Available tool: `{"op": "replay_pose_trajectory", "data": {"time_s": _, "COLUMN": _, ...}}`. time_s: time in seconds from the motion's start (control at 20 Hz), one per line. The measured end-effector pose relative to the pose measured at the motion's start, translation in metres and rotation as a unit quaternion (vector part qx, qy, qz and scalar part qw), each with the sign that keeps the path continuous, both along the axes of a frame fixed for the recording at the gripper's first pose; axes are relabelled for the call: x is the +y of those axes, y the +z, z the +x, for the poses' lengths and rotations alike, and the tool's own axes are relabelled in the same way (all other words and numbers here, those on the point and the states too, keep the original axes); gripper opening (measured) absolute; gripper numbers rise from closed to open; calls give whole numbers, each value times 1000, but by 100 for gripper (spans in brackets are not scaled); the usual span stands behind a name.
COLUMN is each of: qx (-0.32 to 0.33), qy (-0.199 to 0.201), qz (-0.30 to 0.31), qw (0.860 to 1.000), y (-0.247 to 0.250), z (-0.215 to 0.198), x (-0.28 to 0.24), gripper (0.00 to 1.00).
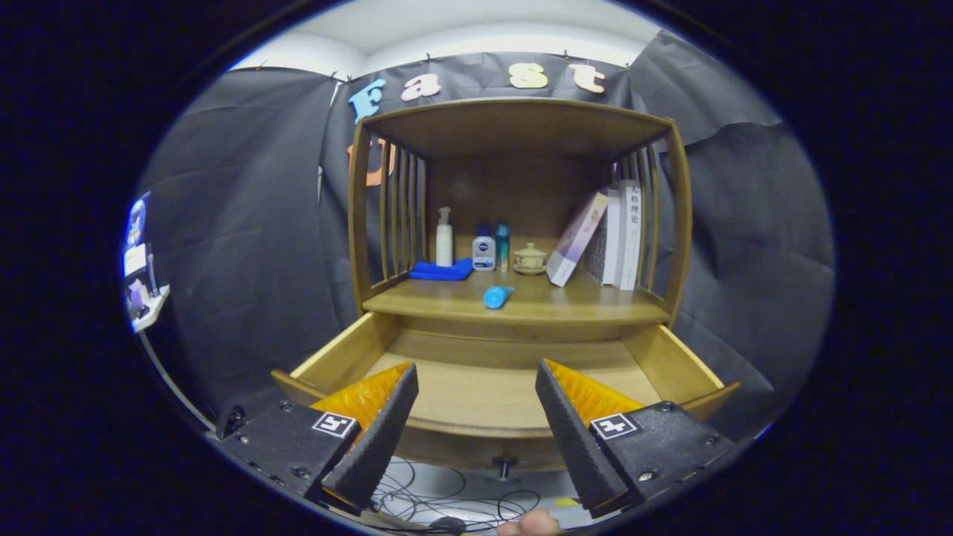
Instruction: Pull open the drawer, take out the items inside it, and place them on the countertop above the cabinet.
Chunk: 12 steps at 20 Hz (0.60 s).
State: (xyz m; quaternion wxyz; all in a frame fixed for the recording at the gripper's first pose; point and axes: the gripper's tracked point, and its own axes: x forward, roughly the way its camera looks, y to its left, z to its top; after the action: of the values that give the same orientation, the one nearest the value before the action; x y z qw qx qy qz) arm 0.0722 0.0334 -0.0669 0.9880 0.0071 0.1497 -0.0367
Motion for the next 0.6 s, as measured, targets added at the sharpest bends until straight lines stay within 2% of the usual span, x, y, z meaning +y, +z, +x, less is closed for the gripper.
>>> {"op": "replay_pose_trajectory", "data": {"time_s": 0.3, "qx": -13, "qy": -24, "qz": 3, "qw": 1000, "y": -67, "z": -24, "x": -11, "gripper": 100}}
{"op": "replay_pose_trajectory", "data": {"time_s": 0.4, "qx": 3, "qy": -24, "qz": -8, "qw": 1000, "y": -92, "z": -28, "x": -11, "gripper": 100}}
{"op": "replay_pose_trajectory", "data": {"time_s": 0.6, "qx": 6, "qy": -37, "qz": 8, "qw": 999, "y": -110, "z": -26, "x": -18, "gripper": 100}}
